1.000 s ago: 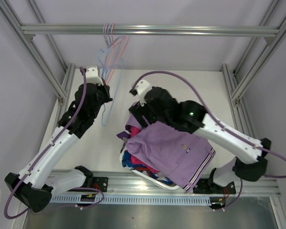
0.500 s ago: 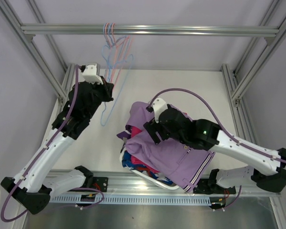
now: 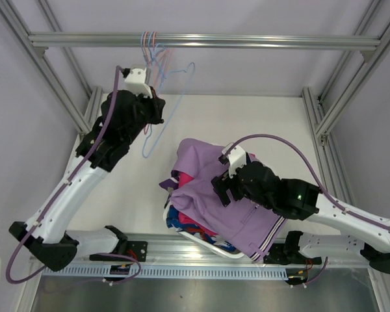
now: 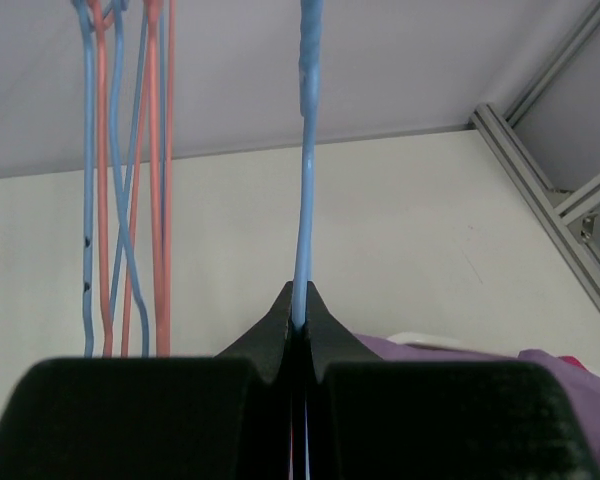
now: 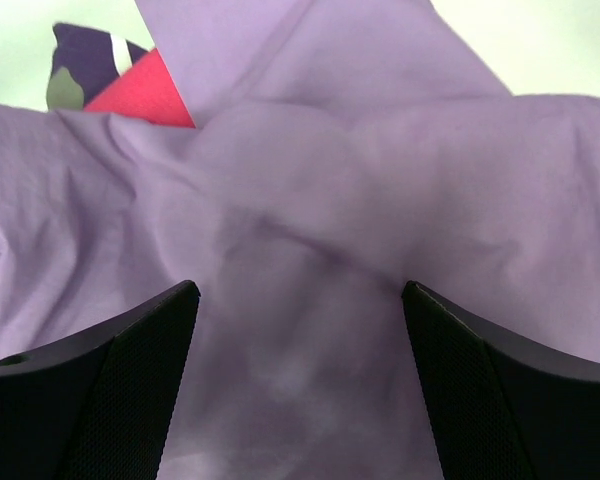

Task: Remove the trousers from the hanger
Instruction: Place the hanger at the clothesline.

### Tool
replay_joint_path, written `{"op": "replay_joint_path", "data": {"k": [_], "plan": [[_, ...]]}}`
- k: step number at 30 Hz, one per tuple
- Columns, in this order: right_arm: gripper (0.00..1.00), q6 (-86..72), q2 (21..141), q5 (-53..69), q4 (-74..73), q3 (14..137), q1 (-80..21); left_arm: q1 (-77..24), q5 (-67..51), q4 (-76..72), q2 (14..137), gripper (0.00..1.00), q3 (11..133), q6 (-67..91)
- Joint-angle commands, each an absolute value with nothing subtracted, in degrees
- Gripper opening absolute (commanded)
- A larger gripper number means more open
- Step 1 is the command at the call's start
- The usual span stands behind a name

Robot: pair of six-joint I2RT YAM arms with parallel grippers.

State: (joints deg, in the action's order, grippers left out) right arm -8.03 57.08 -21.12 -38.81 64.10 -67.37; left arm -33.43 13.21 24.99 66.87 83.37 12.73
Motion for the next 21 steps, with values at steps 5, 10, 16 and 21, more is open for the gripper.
{"op": "replay_joint_path", "data": {"k": [5, 10, 16, 21], "plan": [[0.88, -8.8, 53.2, -20.0, -33.6, 58.1, -66.9, -33.8, 16.2, 27.6, 75.7, 0.00, 94.1, 10.0], [0.89, -8.8, 50.5, -19.2, -31.6, 54.1, -65.9, -33.7, 20.0, 28.8, 81.2, 0.00, 102.9, 7.4], [0.90, -9.3, 48.5, -19.0, -32.3, 53.6, -65.6, -32.3, 21.6, 30.1, 86.0, 0.00, 108.9, 6.9], [0.90, -9.6, 47.6, -18.2, -32.0, 53.2, -65.6, -31.0, 21.6, 30.6, 88.2, 0.01, 108.5, 8.0]]}}
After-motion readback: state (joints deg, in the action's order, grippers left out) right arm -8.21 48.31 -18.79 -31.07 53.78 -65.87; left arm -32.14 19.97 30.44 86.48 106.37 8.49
